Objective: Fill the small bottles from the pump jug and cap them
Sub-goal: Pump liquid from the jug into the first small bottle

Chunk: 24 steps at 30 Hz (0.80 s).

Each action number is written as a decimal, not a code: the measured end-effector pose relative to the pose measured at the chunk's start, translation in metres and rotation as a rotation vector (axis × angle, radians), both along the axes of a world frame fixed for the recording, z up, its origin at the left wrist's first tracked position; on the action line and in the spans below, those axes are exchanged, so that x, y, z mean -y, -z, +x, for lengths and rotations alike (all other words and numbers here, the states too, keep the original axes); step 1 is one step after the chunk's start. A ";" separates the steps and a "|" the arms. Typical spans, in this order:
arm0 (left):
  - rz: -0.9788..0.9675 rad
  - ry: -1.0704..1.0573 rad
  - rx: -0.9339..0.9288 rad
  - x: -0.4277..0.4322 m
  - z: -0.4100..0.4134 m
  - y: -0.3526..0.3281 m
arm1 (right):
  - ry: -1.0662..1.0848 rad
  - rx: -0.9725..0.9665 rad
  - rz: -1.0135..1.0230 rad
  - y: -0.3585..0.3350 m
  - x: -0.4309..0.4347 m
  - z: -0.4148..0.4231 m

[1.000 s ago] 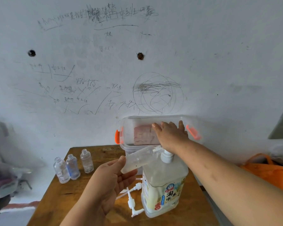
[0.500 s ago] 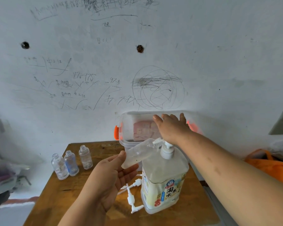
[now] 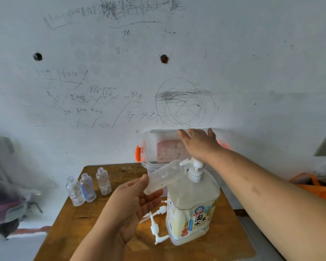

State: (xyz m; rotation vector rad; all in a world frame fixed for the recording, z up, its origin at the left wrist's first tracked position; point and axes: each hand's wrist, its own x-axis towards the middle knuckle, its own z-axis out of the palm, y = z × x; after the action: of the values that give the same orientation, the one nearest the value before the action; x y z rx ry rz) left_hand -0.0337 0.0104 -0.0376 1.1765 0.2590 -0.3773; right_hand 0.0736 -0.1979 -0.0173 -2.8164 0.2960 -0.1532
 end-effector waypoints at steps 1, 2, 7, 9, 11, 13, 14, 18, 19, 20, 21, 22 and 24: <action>0.002 -0.009 0.000 0.000 0.001 0.000 | 0.000 -0.004 -0.001 -0.001 0.000 0.003; 0.005 -0.019 -0.001 0.000 0.001 0.000 | -0.009 -0.022 -0.017 -0.002 -0.001 0.004; -0.013 -0.008 0.006 0.001 0.005 0.004 | -0.047 -0.027 -0.061 -0.003 -0.003 -0.014; -0.016 0.000 0.002 0.002 0.007 0.008 | -0.029 -0.060 -0.082 -0.002 -0.004 -0.011; -0.020 0.001 -0.002 0.003 0.008 0.011 | -0.018 -0.075 -0.093 0.003 -0.002 -0.005; -0.016 -0.005 -0.011 0.003 0.010 0.013 | -0.011 -0.092 -0.107 0.010 -0.003 -0.005; -0.010 -0.005 -0.017 0.003 0.009 0.014 | -0.015 -0.102 -0.104 0.014 -0.004 -0.006; 0.000 0.000 -0.018 0.002 0.005 0.012 | -0.053 -0.082 -0.117 0.015 -0.005 -0.012; 0.003 -0.001 -0.015 0.002 0.003 0.011 | -0.074 -0.031 -0.116 0.014 -0.004 -0.014; 0.003 -0.002 -0.012 0.001 0.002 0.009 | -0.091 -0.002 -0.118 0.010 -0.003 -0.015; 0.001 0.000 -0.009 0.000 0.001 0.007 | -0.092 -0.004 -0.107 0.007 -0.002 -0.014; -0.003 0.002 -0.006 0.000 0.000 0.005 | -0.074 -0.005 -0.084 0.003 -0.002 -0.011; -0.004 0.000 0.005 0.000 -0.001 0.002 | -0.019 0.005 -0.039 -0.001 0.000 0.002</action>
State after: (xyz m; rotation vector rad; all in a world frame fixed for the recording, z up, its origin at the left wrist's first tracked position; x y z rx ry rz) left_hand -0.0342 0.0106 -0.0391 1.1731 0.2543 -0.3746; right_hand 0.0752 -0.1979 -0.0167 -2.8559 0.2674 -0.1629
